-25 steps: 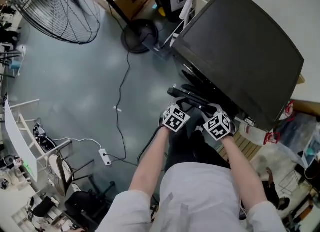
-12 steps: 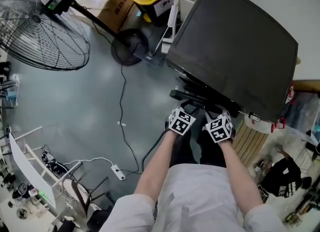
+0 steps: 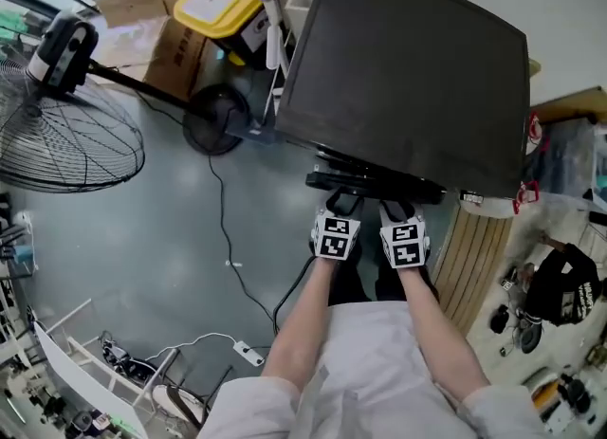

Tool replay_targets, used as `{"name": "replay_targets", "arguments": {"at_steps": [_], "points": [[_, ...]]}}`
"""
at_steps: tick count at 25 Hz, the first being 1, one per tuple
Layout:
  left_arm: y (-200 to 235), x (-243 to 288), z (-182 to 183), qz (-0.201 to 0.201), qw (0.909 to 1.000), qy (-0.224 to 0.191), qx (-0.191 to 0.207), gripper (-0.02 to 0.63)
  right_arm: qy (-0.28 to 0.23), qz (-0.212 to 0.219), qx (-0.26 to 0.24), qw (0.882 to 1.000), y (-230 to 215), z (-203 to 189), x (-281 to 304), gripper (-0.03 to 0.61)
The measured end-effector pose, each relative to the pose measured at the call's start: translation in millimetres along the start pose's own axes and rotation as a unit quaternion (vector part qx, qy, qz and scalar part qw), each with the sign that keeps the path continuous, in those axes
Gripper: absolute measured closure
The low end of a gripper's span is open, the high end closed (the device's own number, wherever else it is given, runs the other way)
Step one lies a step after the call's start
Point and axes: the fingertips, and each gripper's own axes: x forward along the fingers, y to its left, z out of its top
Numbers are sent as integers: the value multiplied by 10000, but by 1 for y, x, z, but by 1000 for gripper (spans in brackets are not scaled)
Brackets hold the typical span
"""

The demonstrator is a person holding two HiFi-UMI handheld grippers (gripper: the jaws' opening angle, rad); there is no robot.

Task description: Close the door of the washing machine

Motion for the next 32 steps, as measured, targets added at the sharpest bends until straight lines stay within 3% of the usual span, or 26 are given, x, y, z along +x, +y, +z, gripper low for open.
{"name": "replay_targets", "arguments": {"at_steps": [2, 5, 7, 9, 12, 19, 25, 32], "points": [[1, 3, 4, 61, 9995, -111, -300, 393, -125, -130, 381, 9991, -7, -7, -2, 420], [8, 7, 2, 258, 9922, -249, -1197, 394, -143, -189, 1034, 9944, -14, -20, -6, 432], [10, 9, 2, 356, 9885, -282, -1443, 478, -189, -252, 1391, 9898, -22, -25, -5, 482], [4, 12, 8, 294, 9908, -306, -1287, 560, -286, -315, 1664, 9851, -30, -26, -3, 527], [-4, 17, 17, 216, 9926, -348, -1140, 610, -382, -359, 1873, 9809, -36, -24, -2, 554], [-7, 16, 20, 191, 9949, -389, -913, 612, -679, -473, 2291, 9699, -42, -17, 4, 575], [-6, 18, 23, 118, 9971, -416, -625, 611, -771, -458, 2294, 9692, -42, -14, 6, 575], [-8, 19, 24, 131, 9974, -256, -657, 609, -852, -323, 2434, 9656, -44, -15, 4, 575]]}}
